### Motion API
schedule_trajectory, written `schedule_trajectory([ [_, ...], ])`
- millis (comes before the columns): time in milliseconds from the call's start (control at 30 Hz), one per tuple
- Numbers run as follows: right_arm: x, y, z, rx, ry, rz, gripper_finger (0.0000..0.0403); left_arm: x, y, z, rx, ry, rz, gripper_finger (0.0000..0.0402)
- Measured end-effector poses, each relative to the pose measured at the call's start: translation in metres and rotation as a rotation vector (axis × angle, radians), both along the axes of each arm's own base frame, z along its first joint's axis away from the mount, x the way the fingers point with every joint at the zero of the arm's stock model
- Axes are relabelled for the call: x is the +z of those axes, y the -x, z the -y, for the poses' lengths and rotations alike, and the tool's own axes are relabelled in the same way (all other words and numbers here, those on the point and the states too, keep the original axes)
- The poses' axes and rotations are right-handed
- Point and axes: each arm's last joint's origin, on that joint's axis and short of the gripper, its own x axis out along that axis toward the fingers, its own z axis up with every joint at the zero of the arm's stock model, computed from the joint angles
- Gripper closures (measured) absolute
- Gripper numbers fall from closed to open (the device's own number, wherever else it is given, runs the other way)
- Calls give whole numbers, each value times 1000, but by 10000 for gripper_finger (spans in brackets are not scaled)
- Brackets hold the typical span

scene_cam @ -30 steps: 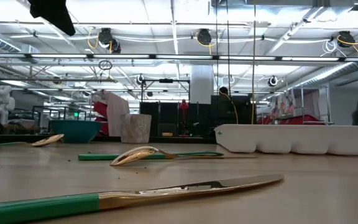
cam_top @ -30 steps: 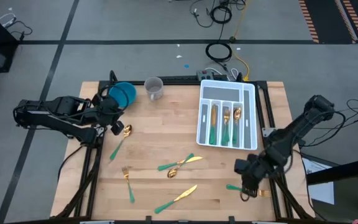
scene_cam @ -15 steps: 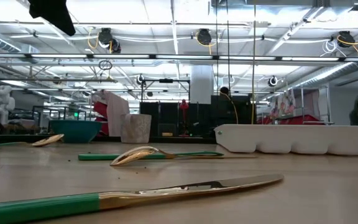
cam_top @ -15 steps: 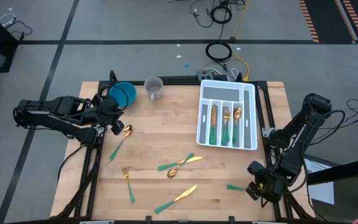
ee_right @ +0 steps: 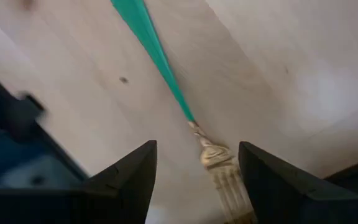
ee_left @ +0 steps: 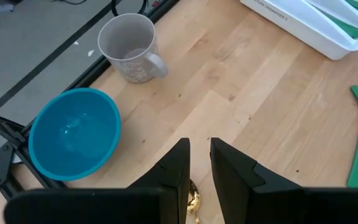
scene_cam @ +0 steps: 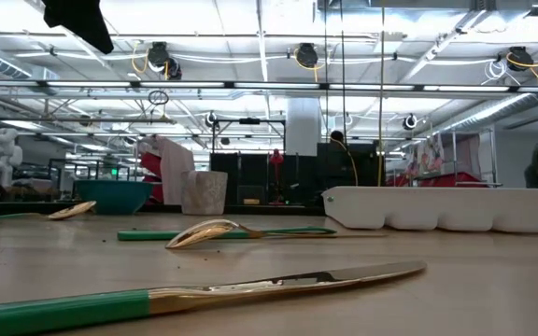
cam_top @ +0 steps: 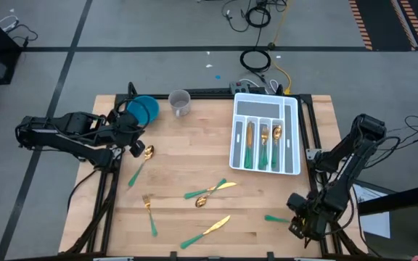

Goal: Sort silverware
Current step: Put the green fork into the white cutlery tray

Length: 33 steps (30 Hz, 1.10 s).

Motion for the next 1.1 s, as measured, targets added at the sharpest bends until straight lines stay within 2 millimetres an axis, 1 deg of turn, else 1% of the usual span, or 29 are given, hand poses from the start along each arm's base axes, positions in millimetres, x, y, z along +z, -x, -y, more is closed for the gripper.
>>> schedule_trajectory([
  [100,-8,-3,-3,74,13,-35,186,0,0,0,1,-1,0,329],
  [167,-11,-6,-6,107,-9,-36,186,0,0,0,1,-3,0,329],
  [500,-27,-9,-12,203,42,-54,186,0,0,0,2,-4,0,329],
  [700,-35,-11,-12,263,74,-62,186,0,0,0,4,-7,0,329],
  [867,-44,-8,-7,280,86,-75,189,0,0,0,6,-9,1,329],
  [967,-50,-5,-4,317,66,-100,210,0,0,0,6,-9,1,329],
  [1033,-52,-4,-3,342,47,-105,240,0,0,0,7,-8,2,329],
  [1100,-52,-4,-3,357,45,-107,280,0,0,0,7,-8,2,329],
])
